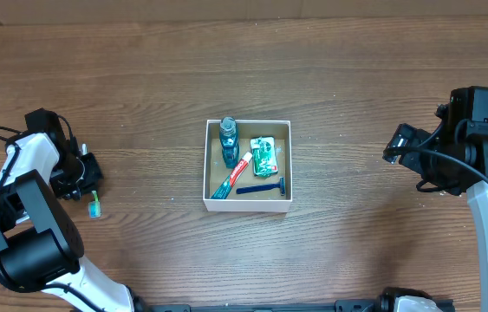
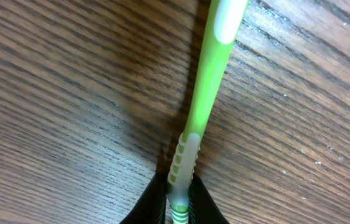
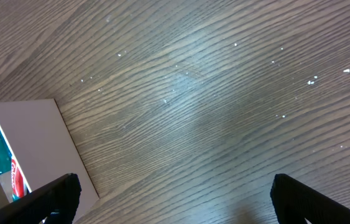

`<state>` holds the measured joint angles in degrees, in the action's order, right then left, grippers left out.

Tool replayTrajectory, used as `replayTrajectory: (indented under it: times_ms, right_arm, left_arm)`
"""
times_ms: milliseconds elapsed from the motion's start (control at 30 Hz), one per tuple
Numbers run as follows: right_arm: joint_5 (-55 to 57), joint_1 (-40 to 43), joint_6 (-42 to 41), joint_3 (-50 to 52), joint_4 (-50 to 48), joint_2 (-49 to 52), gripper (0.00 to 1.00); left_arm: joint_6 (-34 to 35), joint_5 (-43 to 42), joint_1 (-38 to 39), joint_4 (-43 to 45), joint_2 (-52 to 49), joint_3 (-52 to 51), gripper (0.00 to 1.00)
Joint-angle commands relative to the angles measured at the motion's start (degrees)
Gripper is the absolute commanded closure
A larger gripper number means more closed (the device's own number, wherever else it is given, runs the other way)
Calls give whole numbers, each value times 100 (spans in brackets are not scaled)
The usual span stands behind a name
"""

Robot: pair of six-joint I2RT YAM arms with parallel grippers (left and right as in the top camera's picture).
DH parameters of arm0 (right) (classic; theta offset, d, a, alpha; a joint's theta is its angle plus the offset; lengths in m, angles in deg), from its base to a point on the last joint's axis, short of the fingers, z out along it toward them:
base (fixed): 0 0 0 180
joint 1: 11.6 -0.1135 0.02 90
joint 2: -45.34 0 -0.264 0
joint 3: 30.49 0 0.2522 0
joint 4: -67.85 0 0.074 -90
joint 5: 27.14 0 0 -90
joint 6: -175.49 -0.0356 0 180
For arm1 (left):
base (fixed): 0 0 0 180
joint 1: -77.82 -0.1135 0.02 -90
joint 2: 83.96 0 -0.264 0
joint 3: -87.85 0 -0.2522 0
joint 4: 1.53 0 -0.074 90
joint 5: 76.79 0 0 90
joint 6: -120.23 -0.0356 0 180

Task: Pack container
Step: 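Grasp the green toothbrush with the left gripper, then lower the toothbrush into the box and release it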

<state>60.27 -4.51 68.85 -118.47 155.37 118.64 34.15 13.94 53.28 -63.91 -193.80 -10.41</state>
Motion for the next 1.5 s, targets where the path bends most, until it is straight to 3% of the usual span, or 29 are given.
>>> replayTrajectory:
  times_ms: [0,200,300,433,600,700,867,1067,1267,1467]
  right_arm:
    - [-11,15,22,2,-11,-31,0]
    - [-11,15,22,2,-20,-31,0]
    - [-11,15,22,2,-42,-31,0]
    - [-11,15,20,2,-98,-31,0]
    - [-11,15,20,2,-101,-31,0]
    - [-13,15,20,2,-98,-31,0]
    - [-13,15,20,2,-94,-31,0]
    - [-11,15,20,2,-52,-31,0]
    - [-11,15,20,2,-57,-31,0]
    - [-11,15,22,2,-52,-31,0]
  left_arm:
    - [-44,-348,22,-190,-118,92,96]
    - [-63,-378,647,-385,1228,317,96]
    - [-420,-496,1362,-328,2304,319,96]
    - [-1113,-527,2914,-61,3486,319,96]
    - [-2142,-522,4793,94,3751,317,96]
    - [-2238,-527,5576,94,3425,315,96]
    - [-2212,-527,6030,109,2457,315,96]
    - [-2214,-476,5991,275,1338,315,96]
    - [-2203,-479,5980,426,1246,315,94]
    - [-1633,-476,5980,-258,1246,315,96]
